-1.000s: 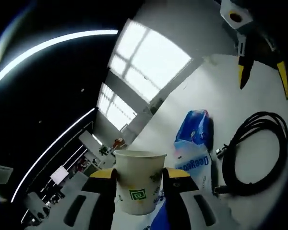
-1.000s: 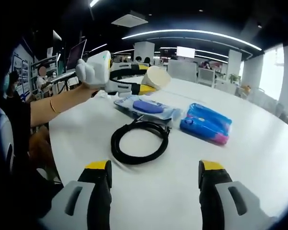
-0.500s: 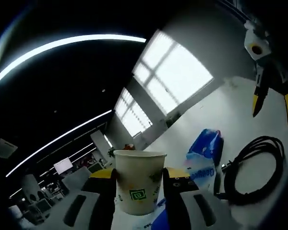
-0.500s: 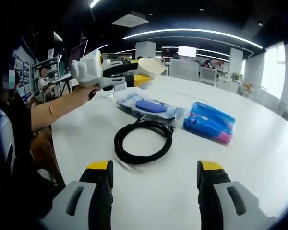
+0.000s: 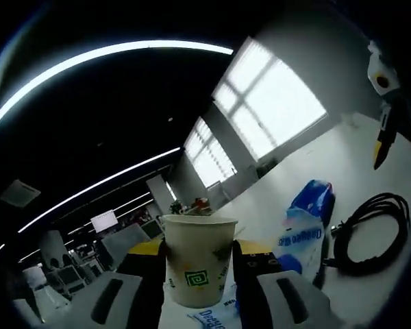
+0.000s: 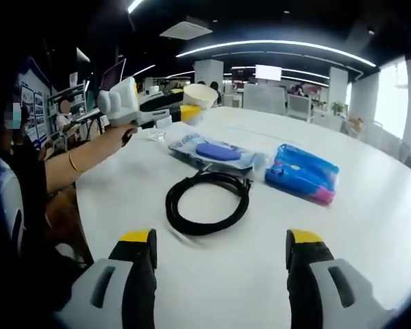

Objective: Arrange the tabletop items into an orderly group along one side of the table until the central work area is clear of visible clutter.

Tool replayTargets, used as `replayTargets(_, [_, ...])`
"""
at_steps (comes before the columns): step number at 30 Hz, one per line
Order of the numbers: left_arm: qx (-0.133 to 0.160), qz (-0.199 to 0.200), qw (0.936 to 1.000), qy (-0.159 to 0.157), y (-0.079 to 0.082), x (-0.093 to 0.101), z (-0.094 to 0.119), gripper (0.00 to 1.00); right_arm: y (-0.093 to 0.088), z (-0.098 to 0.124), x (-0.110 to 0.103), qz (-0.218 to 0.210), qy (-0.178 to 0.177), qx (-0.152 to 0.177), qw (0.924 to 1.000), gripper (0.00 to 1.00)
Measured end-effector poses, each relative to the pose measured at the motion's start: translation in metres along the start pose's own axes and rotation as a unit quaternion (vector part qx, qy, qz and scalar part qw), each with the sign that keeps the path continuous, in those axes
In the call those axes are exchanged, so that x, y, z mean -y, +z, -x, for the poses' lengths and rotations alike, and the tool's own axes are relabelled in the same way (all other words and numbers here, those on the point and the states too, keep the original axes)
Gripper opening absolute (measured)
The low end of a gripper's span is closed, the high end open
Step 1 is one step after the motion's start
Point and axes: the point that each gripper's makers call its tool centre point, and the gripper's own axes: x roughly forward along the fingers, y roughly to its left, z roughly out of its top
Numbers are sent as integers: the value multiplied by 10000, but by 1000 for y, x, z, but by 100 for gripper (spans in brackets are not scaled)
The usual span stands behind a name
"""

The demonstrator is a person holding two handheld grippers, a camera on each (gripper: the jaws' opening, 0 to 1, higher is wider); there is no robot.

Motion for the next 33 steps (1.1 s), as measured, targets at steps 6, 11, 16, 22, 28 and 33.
replayTargets(6, [-104,158,9997,179,-9,-13,10,37,3,-1,-3,-32,57,35,10000,80])
replayTargets(11, [-241,32,9993,269,-17,-20,18,37,5,-2,-7,-42,145,79,9999,84])
replayTargets(16, [-270,194,9987,386,-22,-27,26,37,7,-2,-10,-47,225,121,9997,88])
replayTargets(22, [-386,376,9972,519,-33,-36,35,37,6,-3,-15,-39,332,126,9994,92])
replayTargets(28, [-400,795,9938,668,-44,-45,40,37,6,-4,-15,7,301,118,9995,94])
replayTargets(33, [-338,1055,9900,868,-51,-55,43,37,4,-4,-14,20,269,78,9996,94])
